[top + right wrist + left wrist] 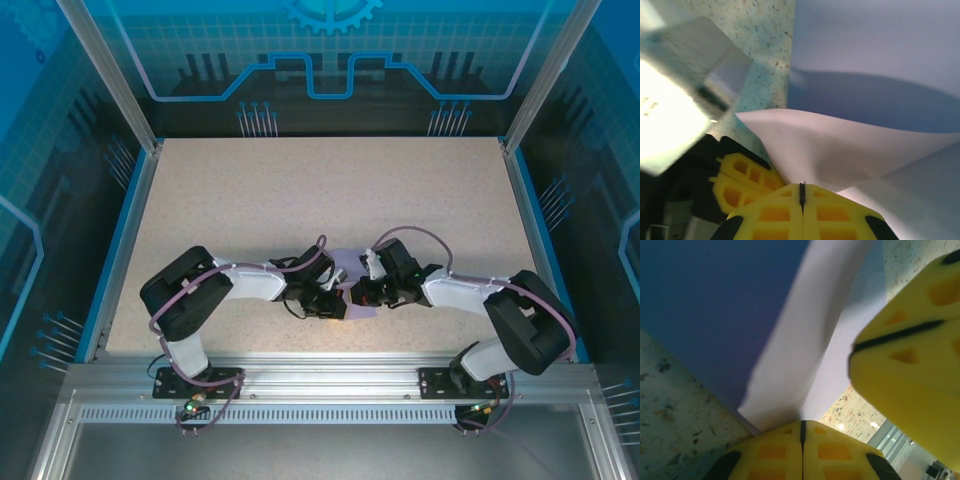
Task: Fold a paper plane with a square sheet of paper (fold left side to right side)
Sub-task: Fold the triangle a second time at the center of the table.
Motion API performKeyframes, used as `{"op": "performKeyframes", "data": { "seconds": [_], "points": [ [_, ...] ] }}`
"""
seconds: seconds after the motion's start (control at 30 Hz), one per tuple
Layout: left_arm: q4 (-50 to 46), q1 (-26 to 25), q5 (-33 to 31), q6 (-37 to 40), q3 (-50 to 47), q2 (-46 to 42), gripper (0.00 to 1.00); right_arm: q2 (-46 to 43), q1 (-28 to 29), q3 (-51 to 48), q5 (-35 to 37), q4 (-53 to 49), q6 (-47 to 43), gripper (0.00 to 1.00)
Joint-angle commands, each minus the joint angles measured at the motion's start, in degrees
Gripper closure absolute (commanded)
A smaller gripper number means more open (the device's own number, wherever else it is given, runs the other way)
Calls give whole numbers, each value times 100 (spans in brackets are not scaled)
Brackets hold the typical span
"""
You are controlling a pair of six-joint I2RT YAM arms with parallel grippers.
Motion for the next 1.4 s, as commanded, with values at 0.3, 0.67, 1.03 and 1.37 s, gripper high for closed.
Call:
{"op": "performKeyframes", "data": {
  "seconds": [0.3, 0.67, 1.03, 1.37],
  "points": [
    [-453, -89, -290, -31, -160, 70, 98, 403, 81, 252, -85, -21, -209, 100],
    [-500, -84, -318, -38, -161, 77, 99, 722, 73, 331, 267, -350, -557, 100],
    [-491, -83, -319, -42, -214, 90, 100, 720, -224, 181, 241, -2, -812, 100],
    [-427, -83, -312, -45, -253, 131, 100, 661, -631, 266, -2, 9, -1071, 100]
  ]
}}
